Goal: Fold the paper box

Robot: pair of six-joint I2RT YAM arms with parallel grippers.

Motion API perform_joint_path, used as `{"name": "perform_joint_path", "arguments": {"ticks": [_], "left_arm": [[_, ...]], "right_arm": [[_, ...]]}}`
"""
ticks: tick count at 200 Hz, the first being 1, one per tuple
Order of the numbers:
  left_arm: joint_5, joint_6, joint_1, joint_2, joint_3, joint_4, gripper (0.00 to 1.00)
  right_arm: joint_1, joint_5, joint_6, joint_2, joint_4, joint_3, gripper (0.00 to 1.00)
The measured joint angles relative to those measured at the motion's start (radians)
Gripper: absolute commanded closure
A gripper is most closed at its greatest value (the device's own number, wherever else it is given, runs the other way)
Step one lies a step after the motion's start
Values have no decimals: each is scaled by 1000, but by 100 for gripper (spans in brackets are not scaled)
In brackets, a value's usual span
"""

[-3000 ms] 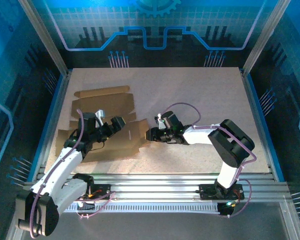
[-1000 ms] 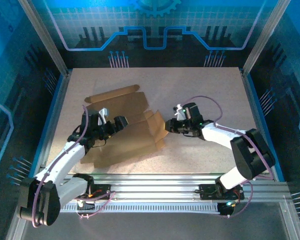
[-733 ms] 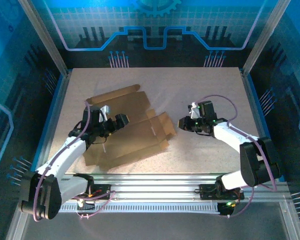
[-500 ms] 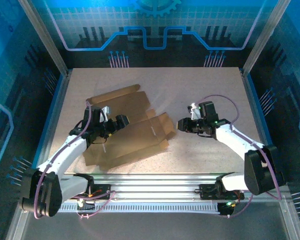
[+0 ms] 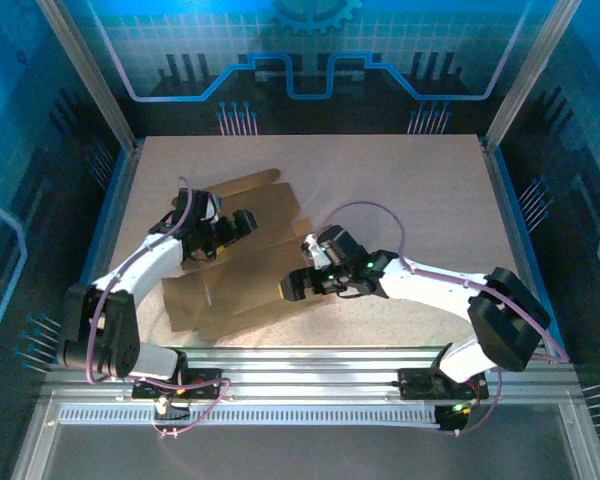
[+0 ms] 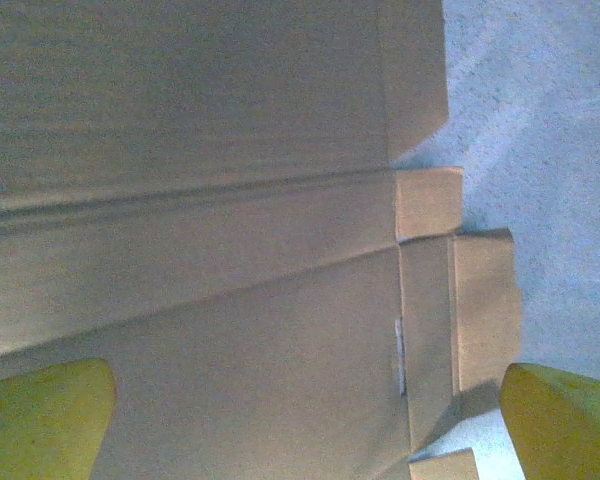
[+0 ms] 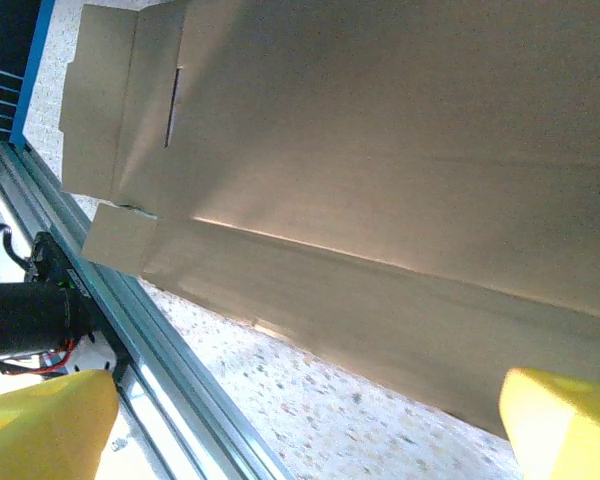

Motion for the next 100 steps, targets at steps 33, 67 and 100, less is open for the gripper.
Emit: {"name": "perform_joint_path", "arguments": {"ticks": [33, 67, 100], "left_arm": [[-36, 23, 3, 124, 134, -26, 1], [-100, 59, 3, 249, 261, -81, 1], [-154, 91, 5, 374, 379, -159, 1]], "right_arm": [[54, 50, 44, 66, 5, 56, 0], [85, 94, 77, 128, 0, 94, 0], [105, 114, 102, 190, -3, 135, 0]]}}
